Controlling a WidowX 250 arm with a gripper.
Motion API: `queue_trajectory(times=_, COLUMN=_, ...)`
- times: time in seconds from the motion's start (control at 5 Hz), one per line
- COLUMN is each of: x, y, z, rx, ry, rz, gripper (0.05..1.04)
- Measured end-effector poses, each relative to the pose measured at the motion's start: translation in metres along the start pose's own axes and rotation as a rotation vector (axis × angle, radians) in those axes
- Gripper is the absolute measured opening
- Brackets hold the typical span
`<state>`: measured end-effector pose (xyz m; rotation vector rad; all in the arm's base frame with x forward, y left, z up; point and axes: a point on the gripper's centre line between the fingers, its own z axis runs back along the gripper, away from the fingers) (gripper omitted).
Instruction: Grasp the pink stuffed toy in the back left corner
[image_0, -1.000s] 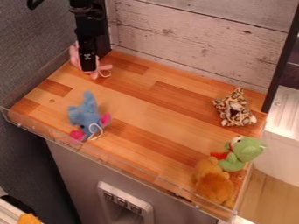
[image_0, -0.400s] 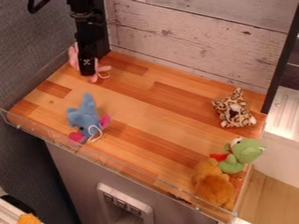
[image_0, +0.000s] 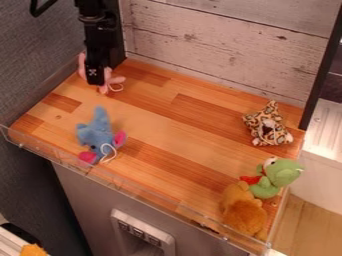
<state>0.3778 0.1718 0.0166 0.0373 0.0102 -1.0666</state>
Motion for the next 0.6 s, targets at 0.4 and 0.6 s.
queue_trajectory(times=0.4, x=-0.0001, y=-0.0015, z=-0.0002, rx=0.002, ry=0.0, rz=-0.003, gripper=0.46)
queue_trajectory(times=0.6, x=-0.0001, y=-0.0013, z=0.0001, rx=0.005, ry=-0.001, rz=0.034, gripper=0.46)
